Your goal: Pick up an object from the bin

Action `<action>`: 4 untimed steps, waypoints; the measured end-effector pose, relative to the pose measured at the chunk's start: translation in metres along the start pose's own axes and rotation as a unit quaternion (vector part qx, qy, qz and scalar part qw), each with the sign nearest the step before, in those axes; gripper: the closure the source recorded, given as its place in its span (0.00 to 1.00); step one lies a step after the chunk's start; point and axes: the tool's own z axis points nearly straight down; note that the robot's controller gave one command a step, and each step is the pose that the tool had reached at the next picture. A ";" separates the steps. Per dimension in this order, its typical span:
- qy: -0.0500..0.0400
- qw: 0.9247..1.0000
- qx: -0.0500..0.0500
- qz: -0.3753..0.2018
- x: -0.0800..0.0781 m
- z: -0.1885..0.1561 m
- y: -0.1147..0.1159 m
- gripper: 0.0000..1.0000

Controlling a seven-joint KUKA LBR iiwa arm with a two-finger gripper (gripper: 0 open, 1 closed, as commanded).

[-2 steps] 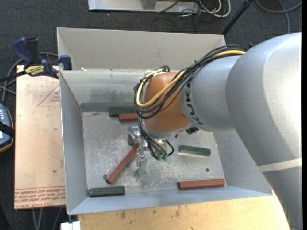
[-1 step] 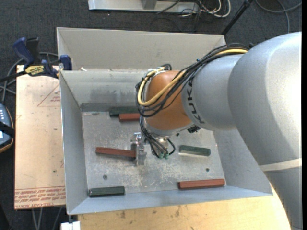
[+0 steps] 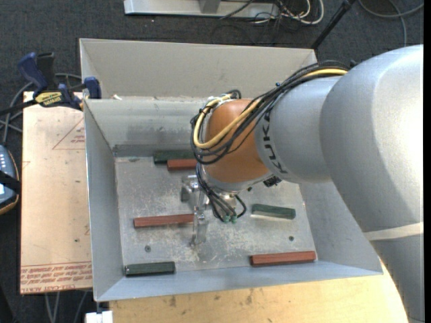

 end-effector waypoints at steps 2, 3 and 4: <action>0.001 0.947 -0.001 -0.321 -0.017 0.001 0.049 0.00; 0.000 0.947 0.000 -0.320 -0.018 0.000 0.048 1.00; -0.004 0.895 0.002 -0.445 0.018 -0.178 0.004 1.00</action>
Offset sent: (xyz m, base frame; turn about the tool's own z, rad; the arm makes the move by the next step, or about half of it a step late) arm 0.0556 0.0201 0.0118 -0.3446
